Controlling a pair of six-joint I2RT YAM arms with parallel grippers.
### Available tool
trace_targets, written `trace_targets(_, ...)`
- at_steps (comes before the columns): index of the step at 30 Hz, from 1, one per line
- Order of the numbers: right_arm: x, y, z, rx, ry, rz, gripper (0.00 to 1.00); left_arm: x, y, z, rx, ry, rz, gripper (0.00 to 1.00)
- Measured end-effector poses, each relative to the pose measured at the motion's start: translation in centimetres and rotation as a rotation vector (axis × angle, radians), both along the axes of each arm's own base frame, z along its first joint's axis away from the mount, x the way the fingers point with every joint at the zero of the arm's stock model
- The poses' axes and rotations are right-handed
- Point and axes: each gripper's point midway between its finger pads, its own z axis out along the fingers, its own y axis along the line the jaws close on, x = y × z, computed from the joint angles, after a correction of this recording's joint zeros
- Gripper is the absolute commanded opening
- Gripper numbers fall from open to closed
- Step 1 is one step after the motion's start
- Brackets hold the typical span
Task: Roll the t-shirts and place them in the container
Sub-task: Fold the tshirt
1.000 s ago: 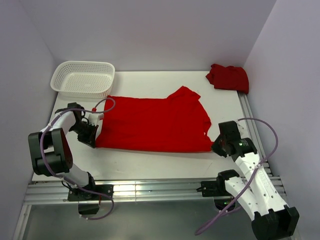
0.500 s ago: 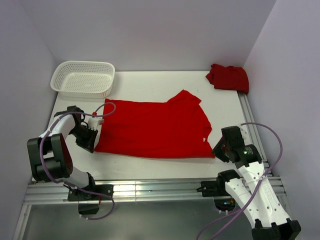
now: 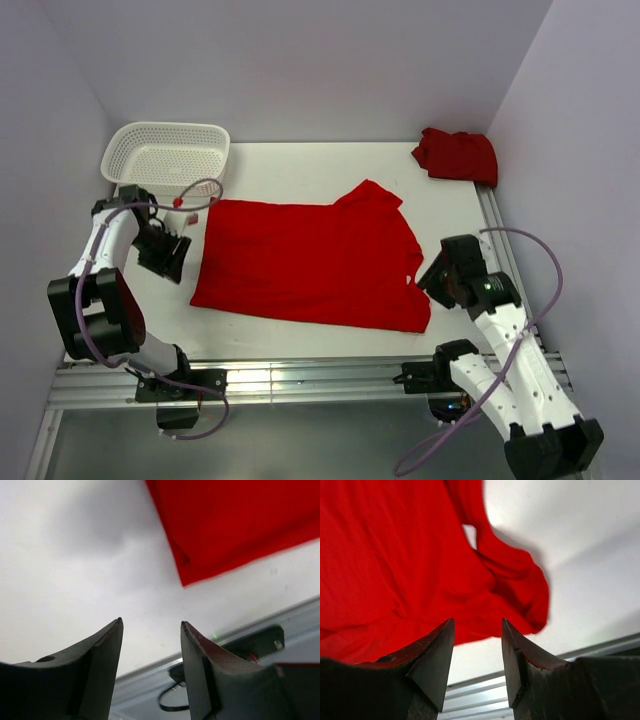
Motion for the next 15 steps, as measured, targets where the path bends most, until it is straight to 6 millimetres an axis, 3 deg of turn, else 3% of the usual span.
trace_targets(4,4.4,0.4,2.3,-0.026,-0.034,0.018,0.51,6.2,0.4,3.4,-0.024,-0.130,0.020,0.62)
trace_targets(9,13.8,1.0,4.8,-0.030,-0.125,0.048,0.52,13.5,0.0,4.5,-0.056,-0.265,0.061,0.63)
trace_targets(15,24.7,0.0,4.3,-0.015,-0.157,0.043,0.52,19.1,-4.1,4.9,-0.098,-0.403,0.032,0.65)
